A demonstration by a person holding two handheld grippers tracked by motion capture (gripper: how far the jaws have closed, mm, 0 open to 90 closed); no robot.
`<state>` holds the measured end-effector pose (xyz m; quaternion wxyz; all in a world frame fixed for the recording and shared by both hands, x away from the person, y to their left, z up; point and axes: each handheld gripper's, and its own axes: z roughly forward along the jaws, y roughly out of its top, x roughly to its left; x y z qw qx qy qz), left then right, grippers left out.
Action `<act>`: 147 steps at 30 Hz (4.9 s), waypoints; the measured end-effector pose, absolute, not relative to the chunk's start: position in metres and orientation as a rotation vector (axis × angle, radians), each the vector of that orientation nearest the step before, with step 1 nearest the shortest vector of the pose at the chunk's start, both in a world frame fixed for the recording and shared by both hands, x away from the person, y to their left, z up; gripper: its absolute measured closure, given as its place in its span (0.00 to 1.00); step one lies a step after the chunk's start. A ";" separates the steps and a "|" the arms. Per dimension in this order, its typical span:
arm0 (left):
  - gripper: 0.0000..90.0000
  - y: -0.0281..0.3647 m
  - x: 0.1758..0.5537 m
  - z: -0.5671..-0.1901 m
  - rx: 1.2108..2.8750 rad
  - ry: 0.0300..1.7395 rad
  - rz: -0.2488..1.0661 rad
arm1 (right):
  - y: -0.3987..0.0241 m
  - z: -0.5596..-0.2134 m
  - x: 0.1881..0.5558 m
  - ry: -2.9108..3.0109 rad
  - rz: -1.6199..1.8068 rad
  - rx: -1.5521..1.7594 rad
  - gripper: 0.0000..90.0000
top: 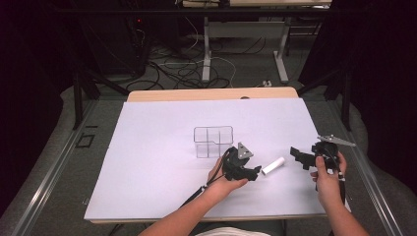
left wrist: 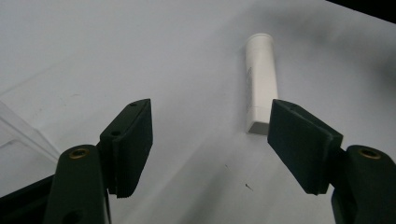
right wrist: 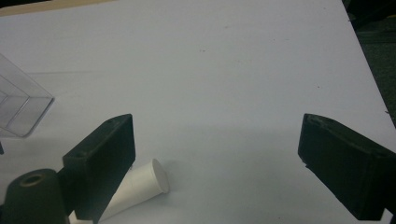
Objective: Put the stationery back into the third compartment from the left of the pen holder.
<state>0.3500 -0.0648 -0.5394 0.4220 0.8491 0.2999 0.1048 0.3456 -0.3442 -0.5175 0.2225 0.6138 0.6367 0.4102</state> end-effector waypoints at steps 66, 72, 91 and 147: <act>0.79 -0.115 0.346 -0.564 2.227 0.617 0.248 | -0.347 -0.520 0.348 1.770 1.137 1.698 0.12; 0.79 -0.115 0.346 -0.564 2.227 0.614 0.256 | -0.347 -0.520 0.348 1.769 1.136 1.697 0.12; 0.79 -0.099 0.349 -0.545 2.183 0.702 0.232 | -0.343 -0.518 0.346 1.795 1.177 1.700 0.12; 0.79 0.009 0.357 -0.493 1.838 0.975 0.304 | -0.242 -0.487 0.363 1.869 1.531 1.847 0.28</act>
